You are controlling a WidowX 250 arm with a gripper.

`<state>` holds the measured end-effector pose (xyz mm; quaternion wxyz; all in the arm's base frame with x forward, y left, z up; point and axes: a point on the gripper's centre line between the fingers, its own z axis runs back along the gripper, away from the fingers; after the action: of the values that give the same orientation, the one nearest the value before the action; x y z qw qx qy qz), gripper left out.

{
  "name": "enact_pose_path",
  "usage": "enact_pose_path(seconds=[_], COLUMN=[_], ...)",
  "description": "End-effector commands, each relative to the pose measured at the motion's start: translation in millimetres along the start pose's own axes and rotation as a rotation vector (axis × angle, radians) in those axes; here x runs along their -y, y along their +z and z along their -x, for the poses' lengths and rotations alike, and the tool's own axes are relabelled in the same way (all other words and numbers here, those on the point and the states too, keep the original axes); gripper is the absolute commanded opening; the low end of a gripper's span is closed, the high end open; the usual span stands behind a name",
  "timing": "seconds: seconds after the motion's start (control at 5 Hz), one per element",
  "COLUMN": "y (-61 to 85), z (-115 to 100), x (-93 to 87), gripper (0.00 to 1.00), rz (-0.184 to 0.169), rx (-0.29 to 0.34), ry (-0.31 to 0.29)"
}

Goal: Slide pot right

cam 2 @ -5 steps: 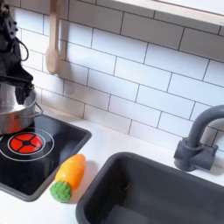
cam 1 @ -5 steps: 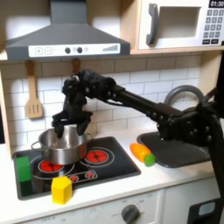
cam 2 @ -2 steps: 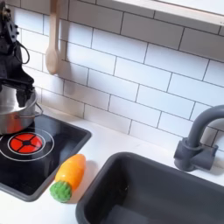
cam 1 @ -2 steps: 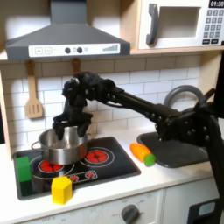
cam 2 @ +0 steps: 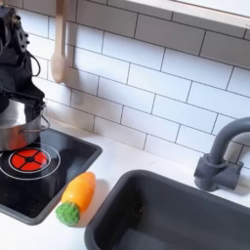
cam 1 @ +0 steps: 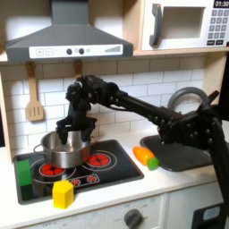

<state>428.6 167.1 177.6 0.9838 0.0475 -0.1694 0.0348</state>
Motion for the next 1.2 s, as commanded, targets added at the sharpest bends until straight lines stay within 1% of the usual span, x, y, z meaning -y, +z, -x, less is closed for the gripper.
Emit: enact_pose_path(seconds=[0.0, 0.2, 0.4, 0.6, 0.8, 1.0], y=[-2.3, -1.6, -2.4, -9.7, -12.1, -11.6], z=[2, 3, 6, 14, 15, 14], x=[-0.5, 3.3, 12.4, 14.6, 20.0, 33.4], gripper=[1.00, 1.00, 1.00, 1.00, 1.00, 1.00], rz=[0.004, 0.010, 0.024, 0.036, 0.045, 0.064], rx=[-0.010, -0.011, -0.024, -0.047, -0.057, -0.059], ry=[-0.001, -0.012, -0.028, -0.027, -0.037, -0.062])
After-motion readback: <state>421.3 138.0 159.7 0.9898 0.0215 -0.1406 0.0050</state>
